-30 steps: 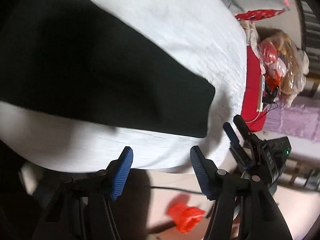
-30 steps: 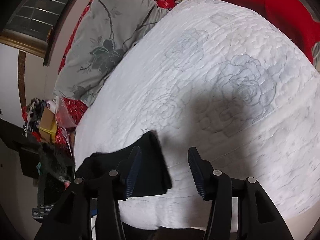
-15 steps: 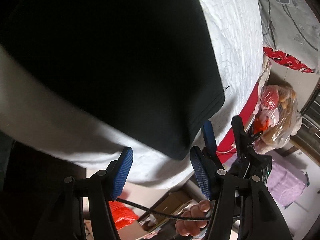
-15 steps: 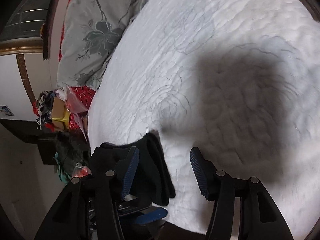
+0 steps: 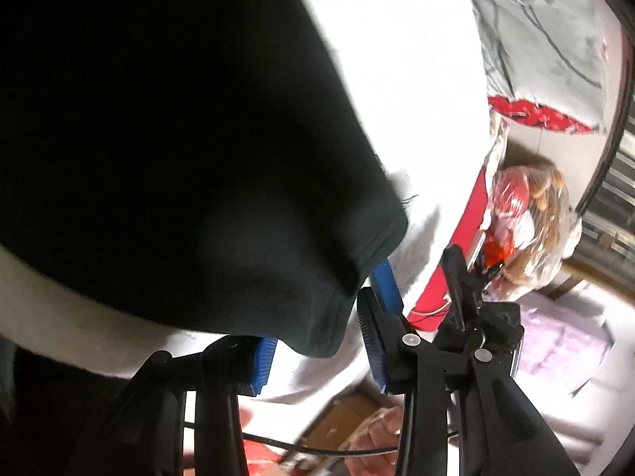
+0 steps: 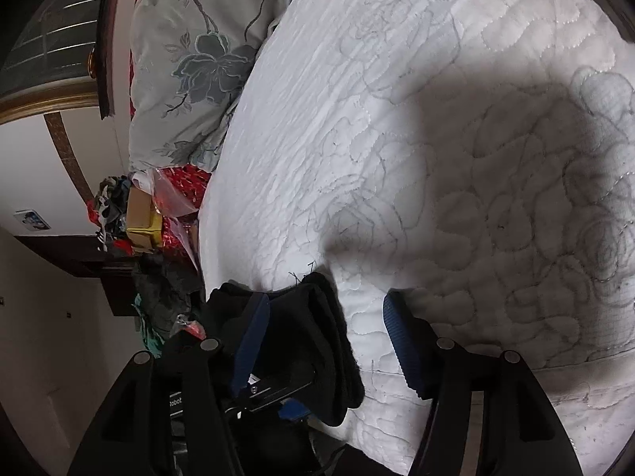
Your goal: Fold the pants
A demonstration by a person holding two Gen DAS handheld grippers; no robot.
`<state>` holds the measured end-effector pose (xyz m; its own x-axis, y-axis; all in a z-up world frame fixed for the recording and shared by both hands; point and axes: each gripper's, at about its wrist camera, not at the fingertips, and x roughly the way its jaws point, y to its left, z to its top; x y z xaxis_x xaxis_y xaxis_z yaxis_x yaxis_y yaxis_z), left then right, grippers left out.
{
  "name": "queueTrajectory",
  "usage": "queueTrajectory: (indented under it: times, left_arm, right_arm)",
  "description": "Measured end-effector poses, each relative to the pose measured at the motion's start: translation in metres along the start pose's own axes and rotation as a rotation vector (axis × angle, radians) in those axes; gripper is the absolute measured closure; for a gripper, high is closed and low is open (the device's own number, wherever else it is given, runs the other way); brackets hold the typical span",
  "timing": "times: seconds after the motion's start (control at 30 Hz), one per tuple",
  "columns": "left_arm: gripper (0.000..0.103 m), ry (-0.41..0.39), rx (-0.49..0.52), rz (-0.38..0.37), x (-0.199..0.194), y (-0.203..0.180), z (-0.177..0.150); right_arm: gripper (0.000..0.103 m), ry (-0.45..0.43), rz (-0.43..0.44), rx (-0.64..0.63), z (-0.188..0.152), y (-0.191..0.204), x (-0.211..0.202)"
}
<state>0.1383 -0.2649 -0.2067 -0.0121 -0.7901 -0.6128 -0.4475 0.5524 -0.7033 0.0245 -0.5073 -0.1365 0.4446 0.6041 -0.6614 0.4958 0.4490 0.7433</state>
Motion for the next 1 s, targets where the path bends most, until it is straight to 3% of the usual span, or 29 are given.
queueTrajectory:
  times: [0.1, 0.27, 0.43, 0.5, 0.57, 0.6, 0.67, 0.7, 0.87, 1.0]
  left_arm:
    - [0.067, 0.001, 0.004, 0.013, 0.0, 0.002, -0.008]
    - [0.062, 0.005, -0.012, 0.018, 0.003, 0.003, -0.016]
    - [0.063, 0.015, -0.047, 0.011, 0.004, 0.006, -0.01]
    - [0.064, 0.028, -0.07, -0.009, 0.003, 0.006, -0.005]
    - [0.064, 0.035, -0.067, -0.014, 0.003, 0.004, -0.004]
    - [0.064, 0.035, -0.069, -0.014, 0.004, 0.005, -0.004]
    - [0.065, 0.038, -0.067, -0.017, 0.005, 0.004, -0.002]
    - [0.067, 0.042, -0.065, -0.014, 0.006, 0.003, -0.001]
    - [0.085, 0.091, -0.055, -0.021, 0.009, 0.007, 0.008]
    - [0.091, 0.136, -0.05, -0.051, 0.004, 0.006, 0.014]
  right_arm:
    - [0.039, 0.013, 0.004, 0.001, 0.001, 0.0, 0.002]
    - [0.028, 0.072, 0.018, -0.012, 0.005, 0.008, 0.016]
    - [0.028, 0.149, 0.05, -0.042, 0.014, 0.02, 0.04]
    - [0.035, 0.17, 0.038, -0.08, 0.016, 0.026, 0.047]
    - [0.056, 0.19, 0.0, -0.136, 0.016, 0.032, 0.052]
    - [0.06, 0.2, -0.023, -0.154, 0.015, 0.032, 0.054]
    - [0.081, 0.201, -0.029, -0.161, 0.014, 0.028, 0.052]
    - [0.086, 0.197, -0.041, -0.158, 0.015, 0.025, 0.051]
    - [0.087, 0.141, -0.076, -0.207, 0.007, 0.036, 0.046]
    - [0.088, 0.114, -0.106, -0.226, 0.003, 0.047, 0.041]
